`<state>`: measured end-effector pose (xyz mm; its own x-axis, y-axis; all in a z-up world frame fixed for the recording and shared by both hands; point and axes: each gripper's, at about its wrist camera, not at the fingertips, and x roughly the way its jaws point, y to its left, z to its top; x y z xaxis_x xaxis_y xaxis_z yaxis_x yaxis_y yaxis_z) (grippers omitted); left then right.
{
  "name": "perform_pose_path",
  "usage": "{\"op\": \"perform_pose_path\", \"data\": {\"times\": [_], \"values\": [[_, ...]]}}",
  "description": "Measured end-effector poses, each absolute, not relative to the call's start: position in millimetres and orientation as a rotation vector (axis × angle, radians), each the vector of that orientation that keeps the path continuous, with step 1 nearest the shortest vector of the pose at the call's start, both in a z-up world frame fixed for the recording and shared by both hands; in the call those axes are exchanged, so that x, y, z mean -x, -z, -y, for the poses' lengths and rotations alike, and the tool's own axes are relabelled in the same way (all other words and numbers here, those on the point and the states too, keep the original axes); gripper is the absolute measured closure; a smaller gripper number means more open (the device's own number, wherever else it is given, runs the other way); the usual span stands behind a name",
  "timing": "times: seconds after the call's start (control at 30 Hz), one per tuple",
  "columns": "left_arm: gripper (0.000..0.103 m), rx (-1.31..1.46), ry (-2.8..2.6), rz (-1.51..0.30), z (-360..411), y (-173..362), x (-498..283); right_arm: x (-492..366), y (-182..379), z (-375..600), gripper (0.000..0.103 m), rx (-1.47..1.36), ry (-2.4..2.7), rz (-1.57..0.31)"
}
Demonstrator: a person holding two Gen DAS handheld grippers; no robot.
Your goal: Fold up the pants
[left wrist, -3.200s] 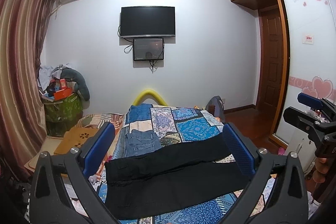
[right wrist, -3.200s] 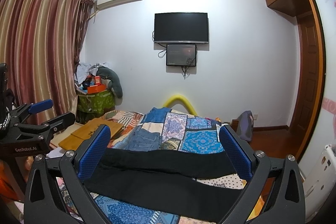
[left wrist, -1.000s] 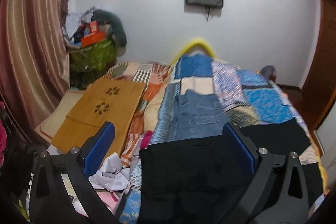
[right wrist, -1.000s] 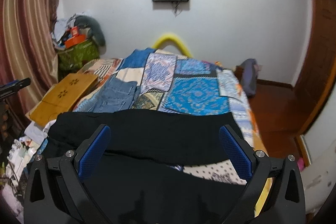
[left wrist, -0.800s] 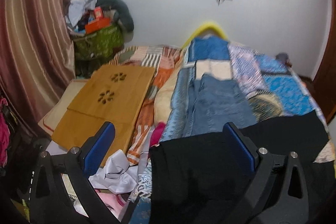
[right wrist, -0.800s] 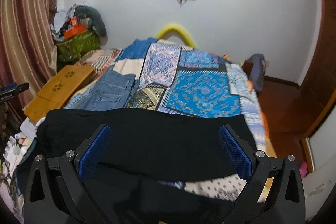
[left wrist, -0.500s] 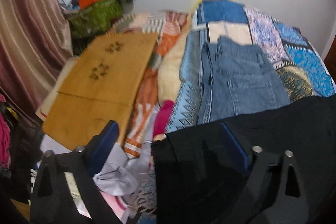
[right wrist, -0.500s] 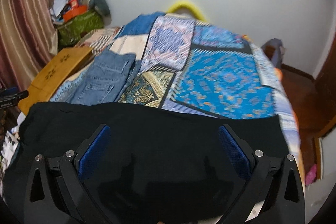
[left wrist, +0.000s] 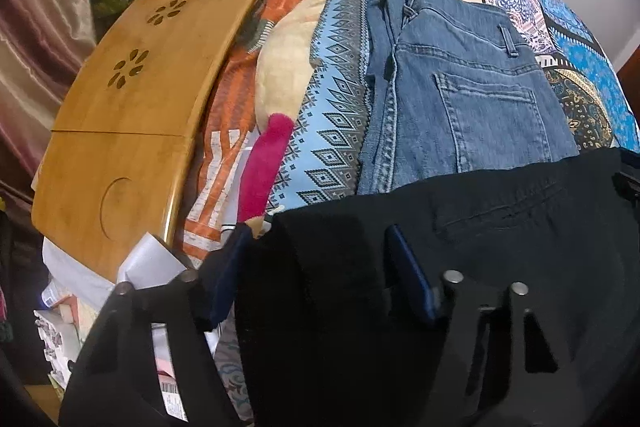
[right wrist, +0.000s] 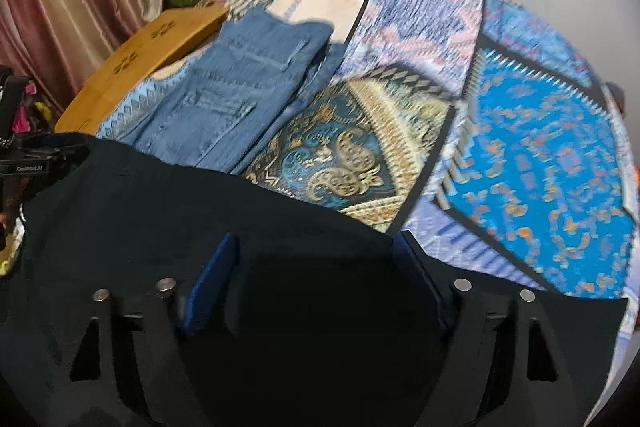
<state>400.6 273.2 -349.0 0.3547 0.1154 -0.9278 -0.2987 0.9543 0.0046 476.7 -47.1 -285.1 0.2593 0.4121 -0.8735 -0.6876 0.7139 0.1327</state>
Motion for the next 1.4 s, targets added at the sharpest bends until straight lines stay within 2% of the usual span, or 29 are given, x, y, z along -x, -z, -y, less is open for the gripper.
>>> {"op": "perform_pose_path", "data": {"times": [0.03, 0.07, 0.2, 0.23, 0.3, 0.5, 0.83, 1.1, 1.4], "values": [[0.05, 0.18, -0.278, -1.183, -273.0, 346.8, -400.6, -475.8, 285.8, 45.9, 0.029, 0.31, -0.757, -1.068], [0.07, 0.163, -0.308, -1.18, -272.7, 344.7, -400.1, -472.9, 285.3, 44.7, 0.037, 0.33, -0.762, -1.058], [0.082, 0.16, -0.323, -1.181, -274.7, 335.9, -398.0, -459.2, 280.8, 40.8, 0.071, 0.387, -0.761, -1.01], [0.084, 0.156, -0.318, -1.176, -273.3, 331.8, -397.1, -459.3, 280.4, 39.9, 0.075, 0.399, -0.754, -1.004], [0.089, 0.145, -0.305, -1.166, -269.8, 324.9, -396.8, -456.1, 278.1, 39.1, 0.094, 0.418, -0.744, -0.989], [0.09, 0.051, -0.301, -1.081, -256.1, 289.6, -411.8, -452.2, 267.2, 37.9, 0.097, 0.432, -0.711, -0.918], [0.09, 0.033, -0.282, -0.968, -253.3, 249.0, -466.4, -479.8, 228.2, 60.5, 0.097, 0.232, -0.568, -0.808], [0.092, -0.006, -0.207, -0.928, -232.5, 222.2, -416.6, -442.6, 198.4, 88.5, 0.097, 0.142, -0.606, -0.769], [0.095, -0.03, -0.148, -0.886, -208.3, 184.4, -329.9, -347.2, 164.9, 109.7, 0.097, 0.058, -0.69, -0.736]]}}
